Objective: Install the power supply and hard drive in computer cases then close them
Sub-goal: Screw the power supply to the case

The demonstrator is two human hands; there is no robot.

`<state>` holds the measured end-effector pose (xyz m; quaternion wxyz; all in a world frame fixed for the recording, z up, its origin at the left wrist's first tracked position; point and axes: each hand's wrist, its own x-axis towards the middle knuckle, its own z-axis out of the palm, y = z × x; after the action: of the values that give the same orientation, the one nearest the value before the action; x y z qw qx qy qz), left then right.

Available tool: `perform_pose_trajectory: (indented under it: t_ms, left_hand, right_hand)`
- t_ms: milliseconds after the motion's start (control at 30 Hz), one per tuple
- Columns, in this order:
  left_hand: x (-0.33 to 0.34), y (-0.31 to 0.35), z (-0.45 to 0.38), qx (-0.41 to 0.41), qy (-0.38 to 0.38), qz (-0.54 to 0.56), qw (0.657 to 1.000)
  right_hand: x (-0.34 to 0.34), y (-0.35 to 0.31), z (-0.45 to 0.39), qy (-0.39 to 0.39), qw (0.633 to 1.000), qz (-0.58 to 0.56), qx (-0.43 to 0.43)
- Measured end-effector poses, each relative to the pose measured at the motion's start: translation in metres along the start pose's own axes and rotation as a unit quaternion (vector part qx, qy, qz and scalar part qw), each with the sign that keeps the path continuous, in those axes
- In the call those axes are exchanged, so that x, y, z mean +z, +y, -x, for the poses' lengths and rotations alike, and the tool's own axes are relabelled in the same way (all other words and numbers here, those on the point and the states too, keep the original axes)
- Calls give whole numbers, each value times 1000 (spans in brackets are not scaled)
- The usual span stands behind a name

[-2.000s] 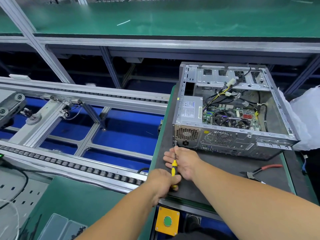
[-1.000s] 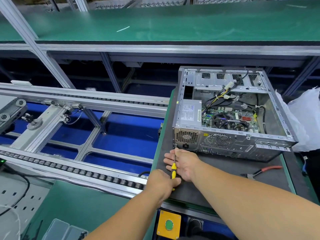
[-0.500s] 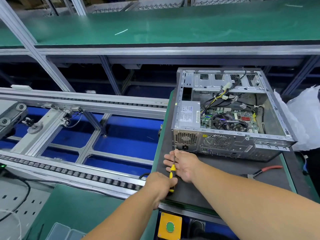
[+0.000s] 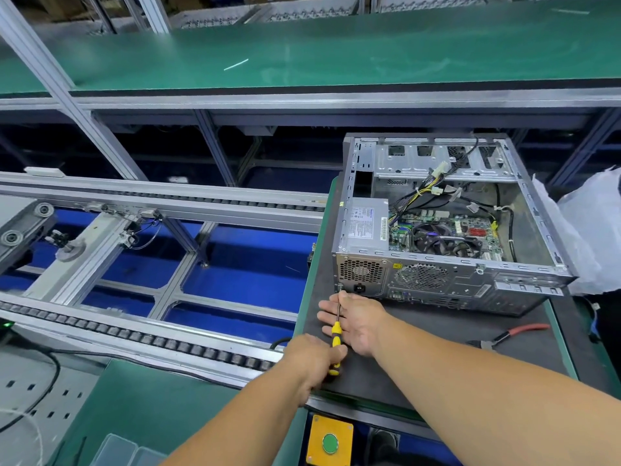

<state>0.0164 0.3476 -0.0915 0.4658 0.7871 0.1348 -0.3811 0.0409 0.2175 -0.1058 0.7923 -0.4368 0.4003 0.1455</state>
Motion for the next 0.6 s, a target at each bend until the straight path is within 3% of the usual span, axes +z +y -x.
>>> perform_pose_trajectory:
  t_ms: [67, 100, 200, 267, 333, 400, 533, 600]
  left_hand:
    - [3, 0, 0, 40, 96, -90, 991]
    - [4, -2, 0, 56, 101, -94, 989]
    - [0, -7, 0, 37, -8, 26, 999]
    - [-8, -6, 1, -14, -108, 98, 989]
    - [-12, -7, 1, -38, -159, 119, 979]
    - [-7, -7, 1, -23, -123, 79, 989]
    - [6, -10, -1, 54, 79, -27, 995]
    - [7, -12, 0, 80, 76, -28, 993]
  right_hand:
    - [1, 0, 0, 1, 1000, -2, -2]
    - [1, -1, -1, 4, 1000, -3, 0]
    - [2, -2, 1, 6, 1000, -18, 8]
    - [2, -2, 1, 9, 1000, -22, 9]
    - [2, -1, 0, 10, 1000, -17, 8]
    - [2, -1, 0, 6, 1000, -13, 7]
    - [2, -2, -1, 6, 1000, -5, 8]
    - [2, -2, -2, 8, 1000, -10, 10]
